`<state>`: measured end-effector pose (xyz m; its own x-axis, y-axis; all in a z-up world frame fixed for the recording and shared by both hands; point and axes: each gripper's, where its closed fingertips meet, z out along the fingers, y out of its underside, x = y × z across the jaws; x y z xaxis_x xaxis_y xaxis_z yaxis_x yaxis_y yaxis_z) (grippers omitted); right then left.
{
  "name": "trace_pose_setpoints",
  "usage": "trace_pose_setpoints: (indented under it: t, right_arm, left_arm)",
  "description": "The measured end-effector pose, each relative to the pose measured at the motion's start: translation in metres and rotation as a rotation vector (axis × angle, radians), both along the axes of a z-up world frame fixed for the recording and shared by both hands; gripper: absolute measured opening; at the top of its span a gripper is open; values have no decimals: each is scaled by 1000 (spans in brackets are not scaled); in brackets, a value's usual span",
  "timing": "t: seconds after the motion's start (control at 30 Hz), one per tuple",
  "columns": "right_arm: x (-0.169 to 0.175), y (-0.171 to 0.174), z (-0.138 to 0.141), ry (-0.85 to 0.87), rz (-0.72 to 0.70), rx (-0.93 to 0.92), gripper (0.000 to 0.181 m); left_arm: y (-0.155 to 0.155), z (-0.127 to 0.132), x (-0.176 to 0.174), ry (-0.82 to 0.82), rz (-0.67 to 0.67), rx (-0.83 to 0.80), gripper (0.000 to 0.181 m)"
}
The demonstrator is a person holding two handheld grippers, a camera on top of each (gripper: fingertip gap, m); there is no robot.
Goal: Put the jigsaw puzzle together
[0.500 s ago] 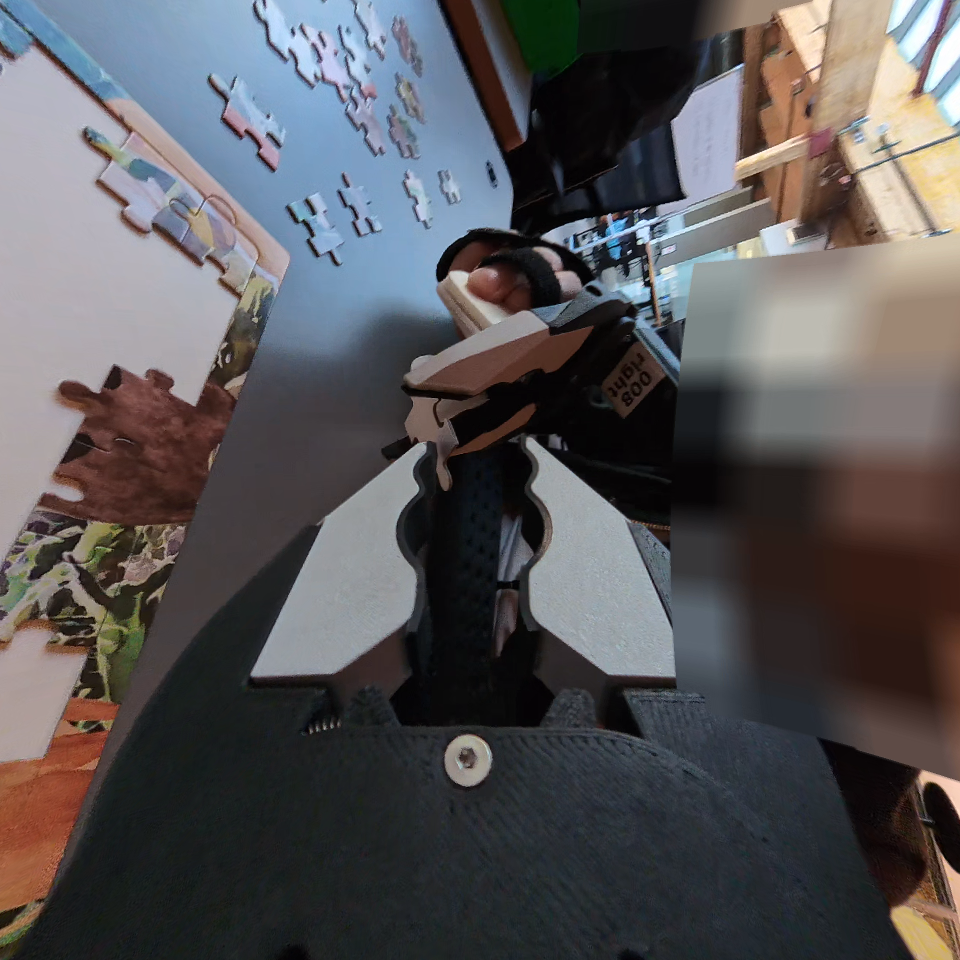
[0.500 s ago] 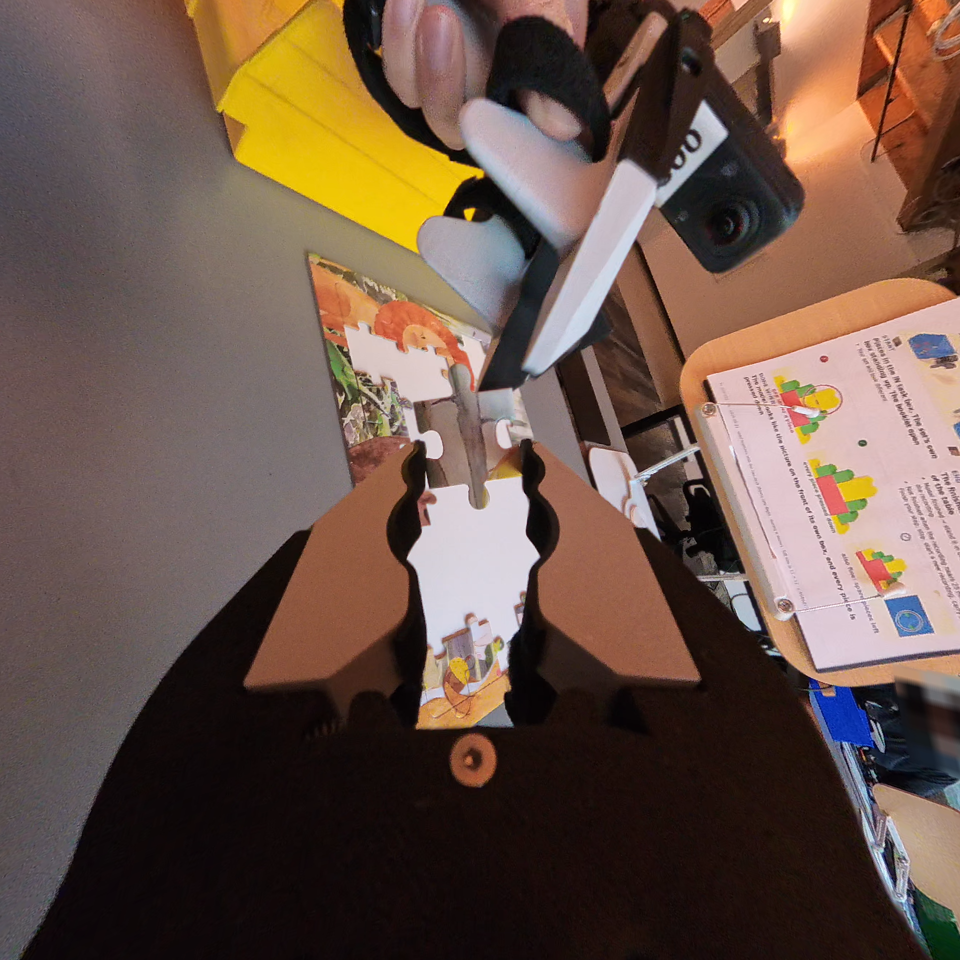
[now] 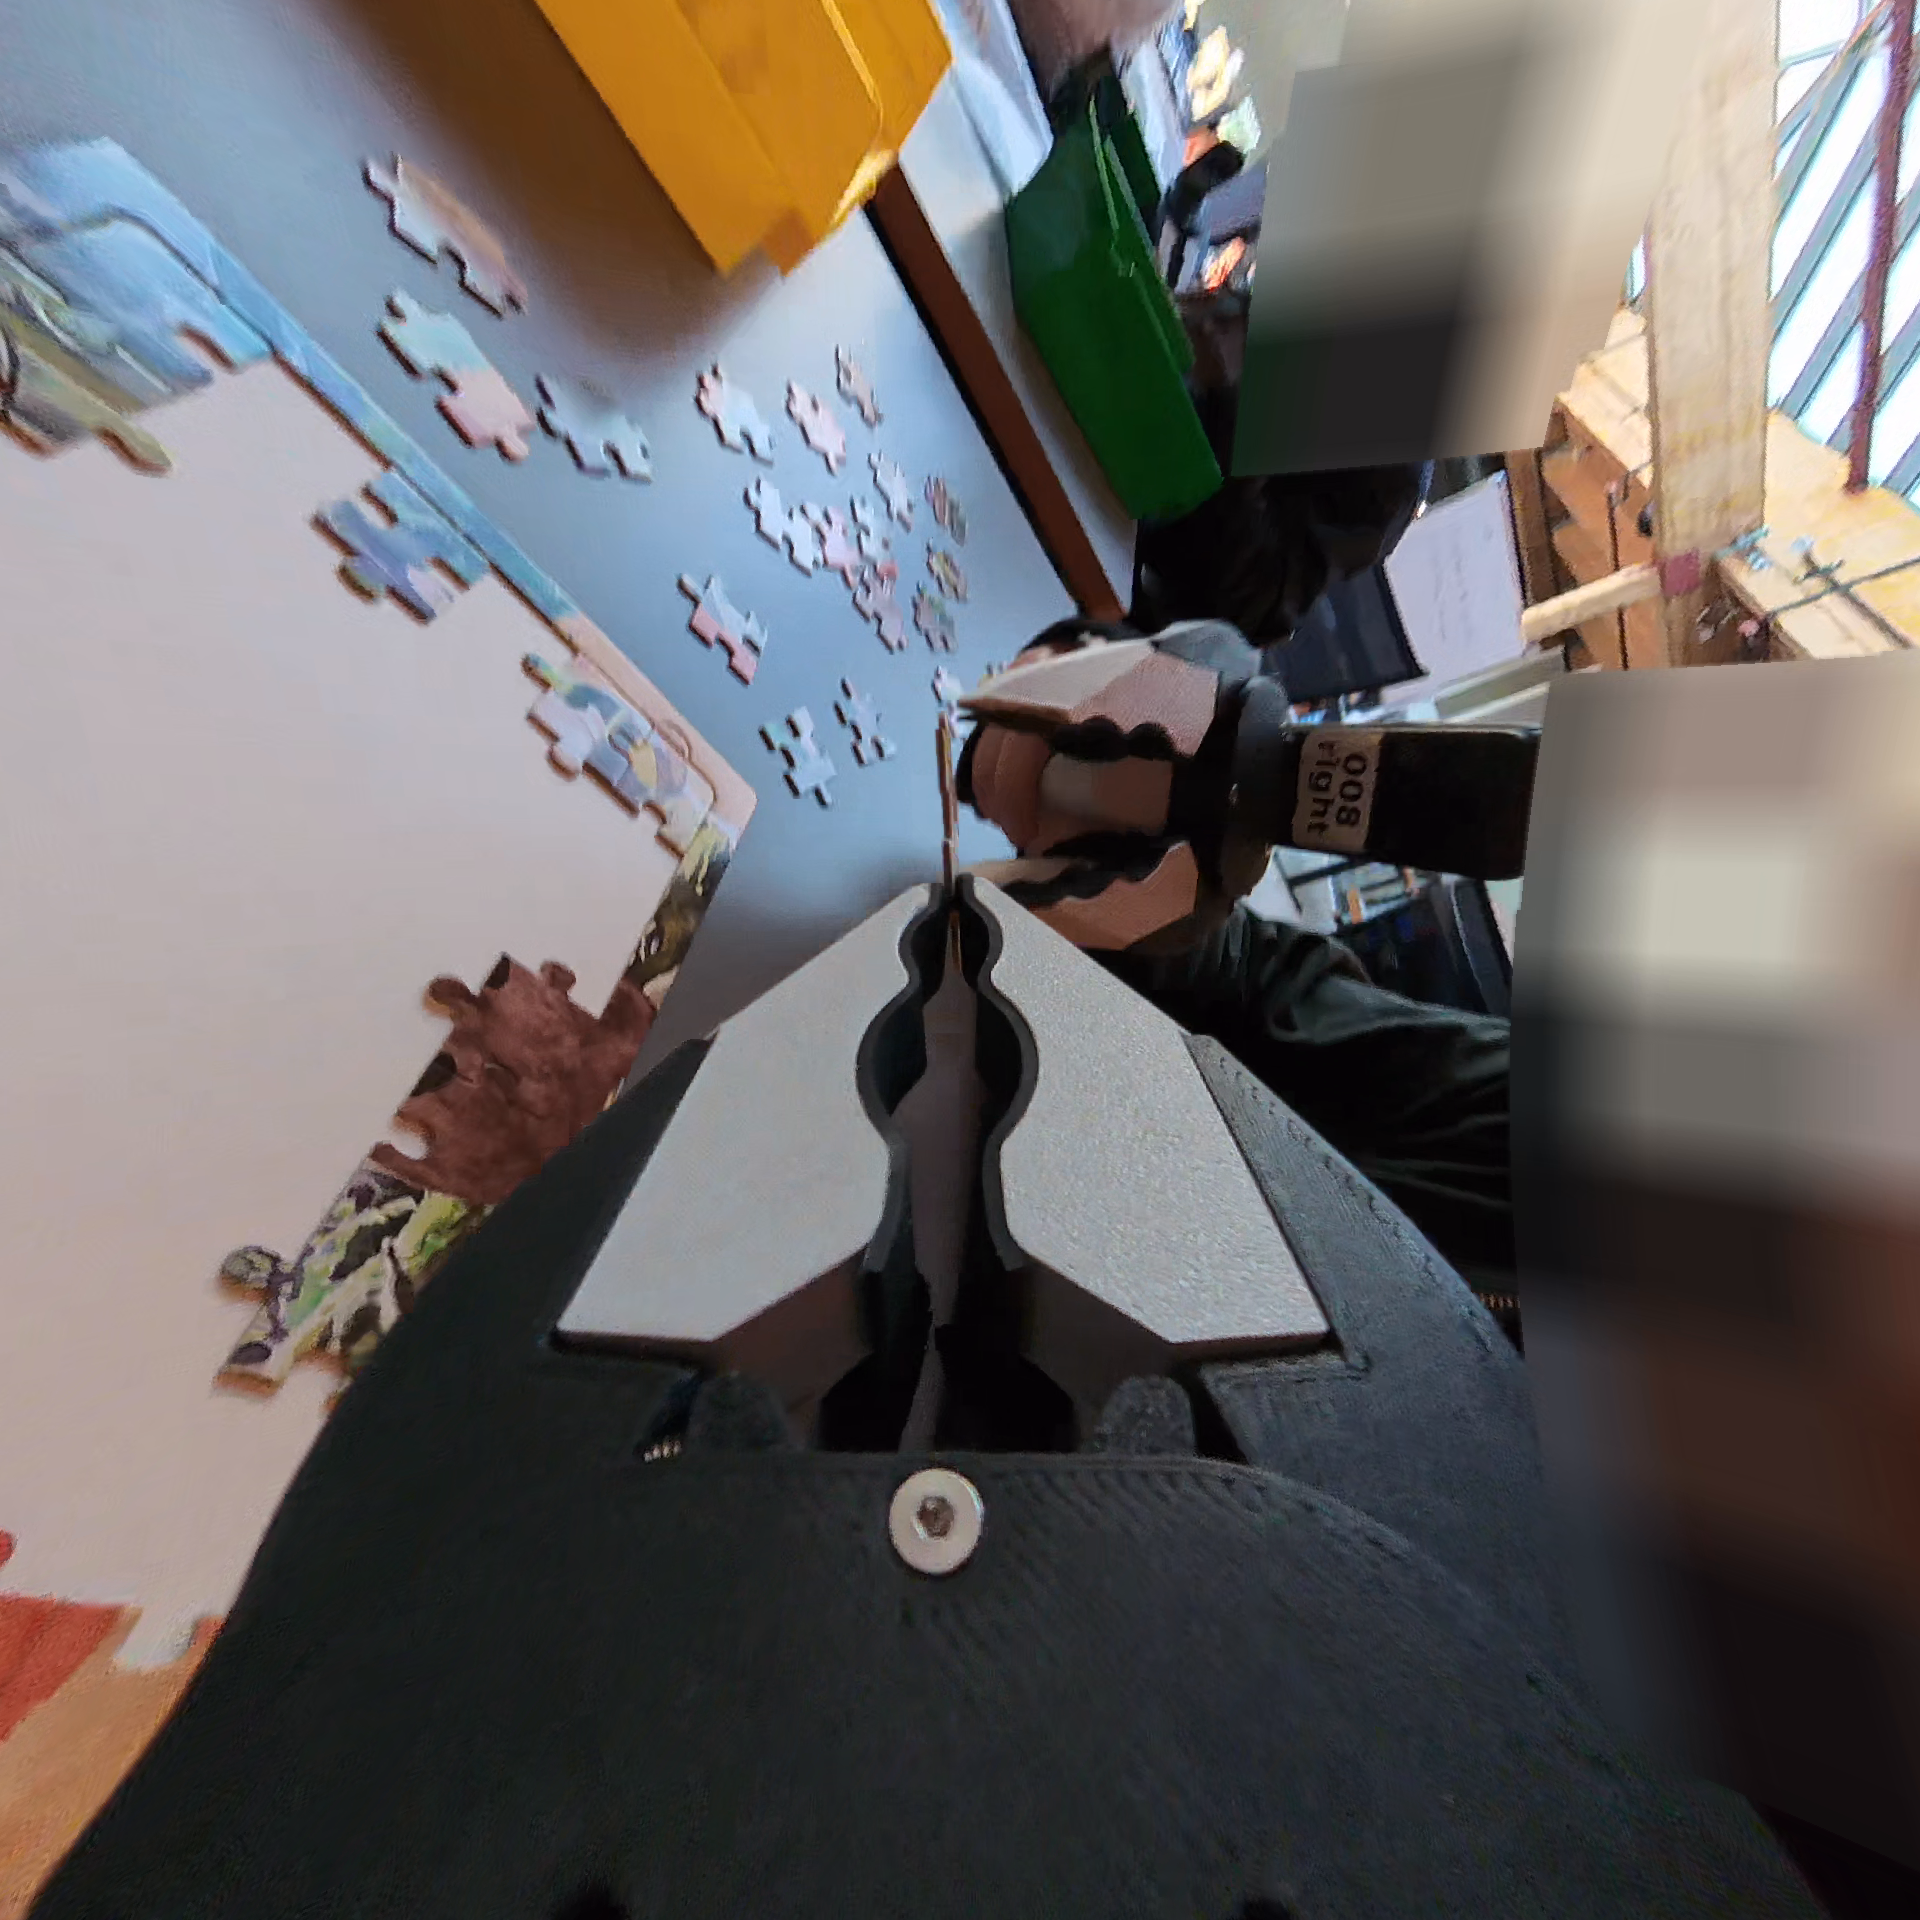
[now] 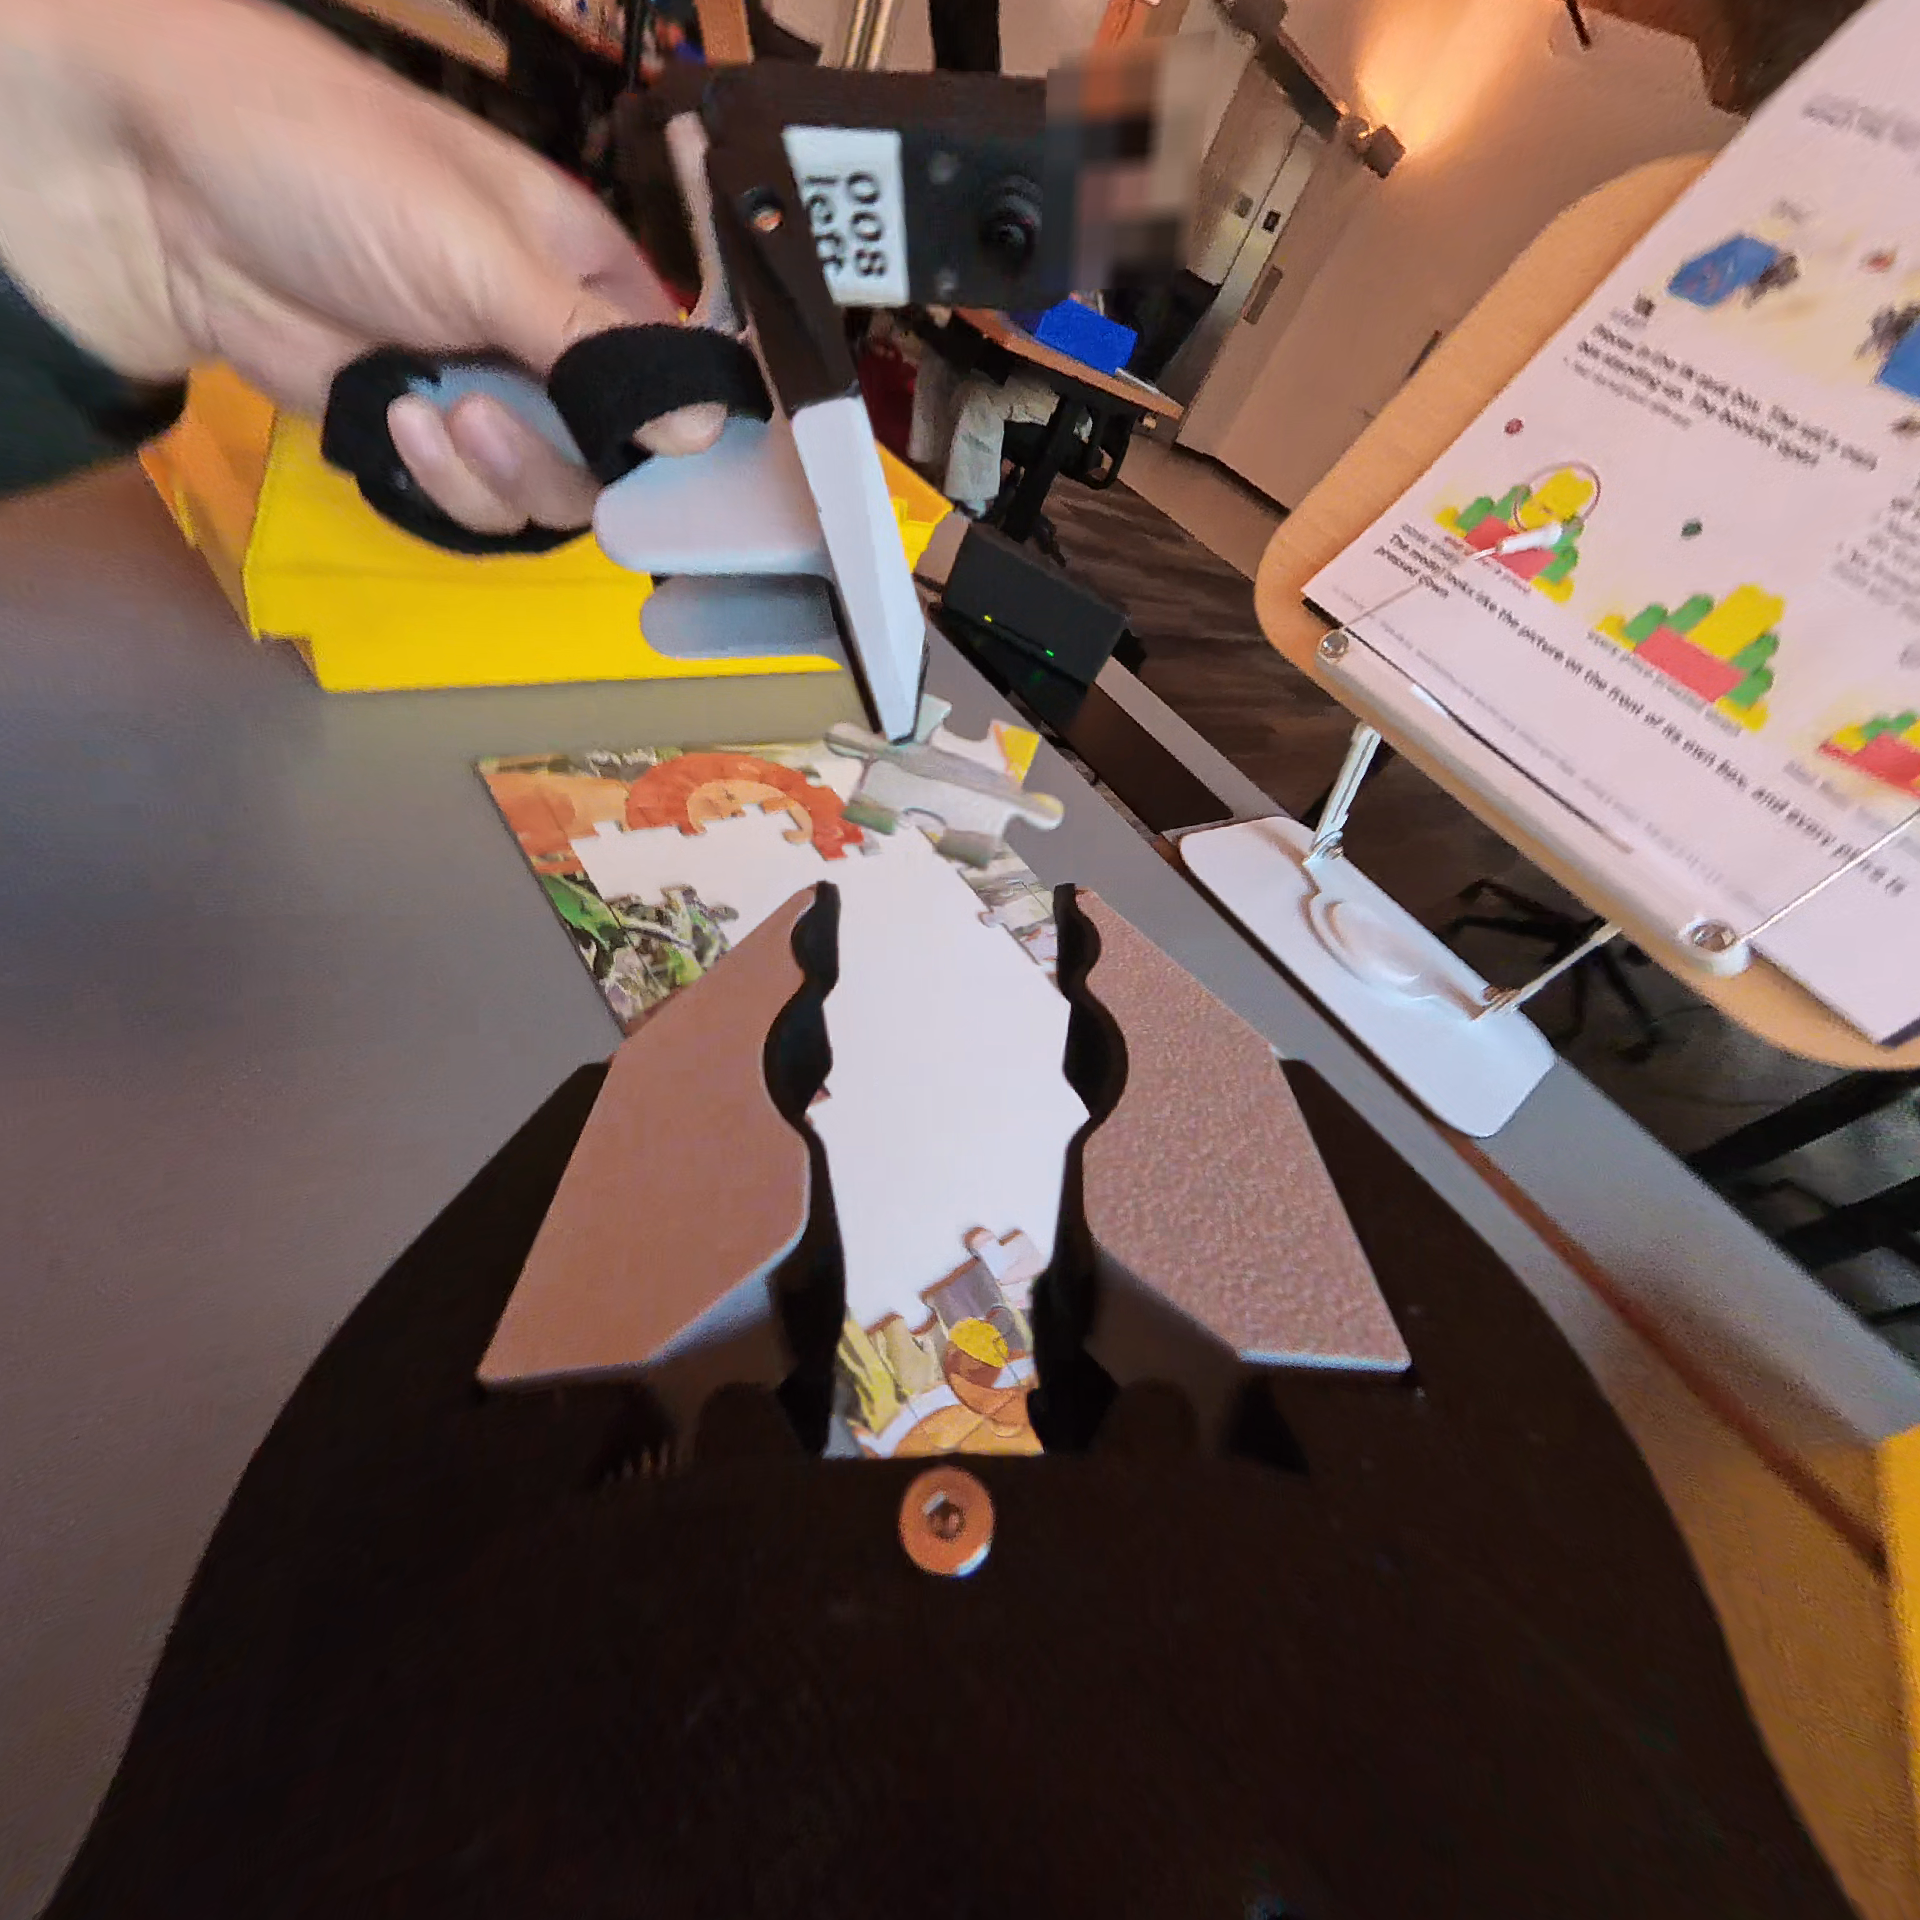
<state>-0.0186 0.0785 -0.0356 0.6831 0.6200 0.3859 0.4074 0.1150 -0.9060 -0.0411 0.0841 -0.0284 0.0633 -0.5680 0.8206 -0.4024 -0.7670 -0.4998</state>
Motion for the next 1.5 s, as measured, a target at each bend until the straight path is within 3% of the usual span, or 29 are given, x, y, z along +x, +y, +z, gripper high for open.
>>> trace_pose_setpoints:
  t: [0.13,0.23,0.33,0.37,0.4,0.43,0.5,0.63,0.77,0.87,1.1,1.2,1.33,1.5]
  right_arm:
    - [5,4,7,167,-6,-62,47]
    - [16,9,10,165,-67,-37,45]
    - [20,10,4,51,-83,-10,34]
    - [19,9,0,15,-69,-18,15]
    - [20,10,-2,-15,-72,-13,10]
    - [20,9,-2,-29,-69,-2,11]
    - [23,12,2,-49,-90,39,29]
    - [23,8,-12,-169,-33,40,34]
    - [20,2,-40,-326,41,4,39]
    - [14,-3,-50,-339,83,-41,31]
    - [15,-5,-59,-318,111,-134,31]
    - [25,-1,-66,-405,82,-119,31]
    - [40,5,-76,-518,52,-94,32]
    - [48,0,-78,-557,72,-113,32]
  left_arm:
    - [8,9,19,-124,97,-12,0]
    - [5,5,32,-162,121,-26,0]
    - [0,-3,38,-142,103,-26,0]
    - [0,-5,38,-131,101,-18,0]
    - [0,-7,37,-116,91,-16,0]
    - [-1,-8,36,-111,81,-17,0]
    - [-2,-9,35,-103,72,-13,0]
    - [-3,-22,33,-29,51,2,0]
    - [-18,-37,32,37,-32,-98,0]
    - [-28,-50,34,89,-81,-129,0]
    - [-31,-57,34,119,-100,-146,1]
    - [-21,-65,28,170,-66,-111,17]
    - [-6,-74,14,261,-22,-34,16]
    - [-9,-75,11,272,-38,-60,12]
